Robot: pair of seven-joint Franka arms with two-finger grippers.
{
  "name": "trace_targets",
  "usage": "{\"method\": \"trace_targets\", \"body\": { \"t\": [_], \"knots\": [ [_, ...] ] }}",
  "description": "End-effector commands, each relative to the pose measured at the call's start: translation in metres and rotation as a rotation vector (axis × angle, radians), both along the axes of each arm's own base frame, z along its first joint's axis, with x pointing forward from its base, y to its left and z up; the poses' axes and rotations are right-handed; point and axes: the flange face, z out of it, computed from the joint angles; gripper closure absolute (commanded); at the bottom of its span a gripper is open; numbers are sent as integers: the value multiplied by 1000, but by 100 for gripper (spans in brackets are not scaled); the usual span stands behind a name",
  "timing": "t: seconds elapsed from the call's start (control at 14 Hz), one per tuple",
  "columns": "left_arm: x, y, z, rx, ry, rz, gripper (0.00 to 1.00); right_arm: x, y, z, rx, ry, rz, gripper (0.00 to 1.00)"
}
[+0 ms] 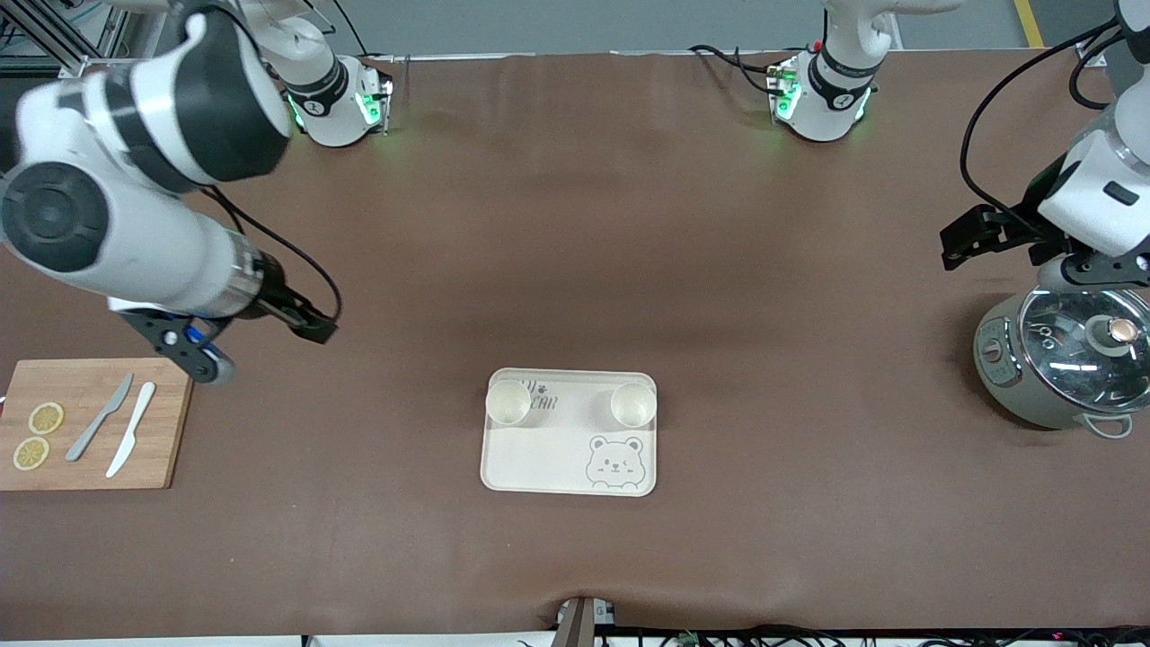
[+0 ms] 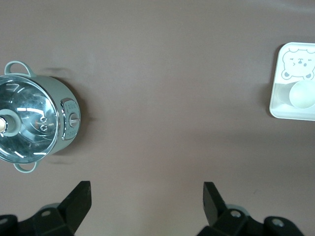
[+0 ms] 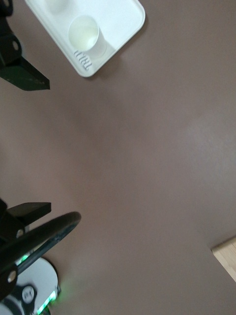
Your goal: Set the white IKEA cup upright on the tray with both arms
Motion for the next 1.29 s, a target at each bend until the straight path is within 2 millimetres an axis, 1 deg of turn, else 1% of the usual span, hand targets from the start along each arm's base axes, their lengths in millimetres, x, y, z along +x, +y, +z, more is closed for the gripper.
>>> {"method": "trace_targets", "body": {
  "t": [0.0, 0.07, 0.14, 0.21, 0.29, 0.36, 0.43, 0.5, 0.57, 0.64, 0.71, 0.86, 1.0, 1.07, 1.14, 1.21],
  "knots": [
    [-10, 0, 12, 22, -11, 6, 0, -15, -67, 31, 38, 8, 63, 0],
    [-10, 1, 13, 26, -13, 11, 0, -20, -89, 42, 56, 9, 100, 0],
    [-10, 1, 13, 25, -13, 14, 0, -24, -119, 51, 80, 9, 94, 0],
    [-10, 3, 13, 27, -13, 17, 0, -30, -137, 64, 88, -13, 94, 0],
    [-11, 4, 15, 23, -14, 17, 0, -37, -148, 75, 96, -26, 125, 0],
    [-16, 5, 21, 22, -19, 11, 0, -45, -165, 78, 108, -22, 162, 0],
    [-19, 5, 23, 23, -12, 12, 0, -57, -180, 82, 128, -32, 180, 0],
    [-19, 5, 23, 24, -9, 11, 0, -71, -190, 82, 138, -53, 195, 0],
    [-19, 4, 23, 23, -9, 4, 0, -84, -191, 84, 144, -88, 242, 0],
    [-20, 2, 23, 25, -9, 1, 0, -93, -193, 81, 156, -113, 312, 0],
    [-20, 1, 23, 24, -9, -2, 0, -99, -189, 81, 154, -139, 364, 0],
    [-24, 3, 24, 26, 2, -5, 0, -97, -180, 85, 138, -143, 392, 0],
    [-28, 5, 25, 3, 8, 0, 0, -97, -178, 111, 87, -190, 404, 0],
    [-39, 9, 24, -20, -6, 9, 0, -97, -182, 120, 81, -208, 399, 0],
    [-55, 15, 19, -43, -40, 21, 0, -98, -185, 114, 81, -191, 394, 0],
    [-65, 19, 14, -47, -62, 28, 0, -98, -194, 113, 81, -188, 375, 0]
  ]
}}
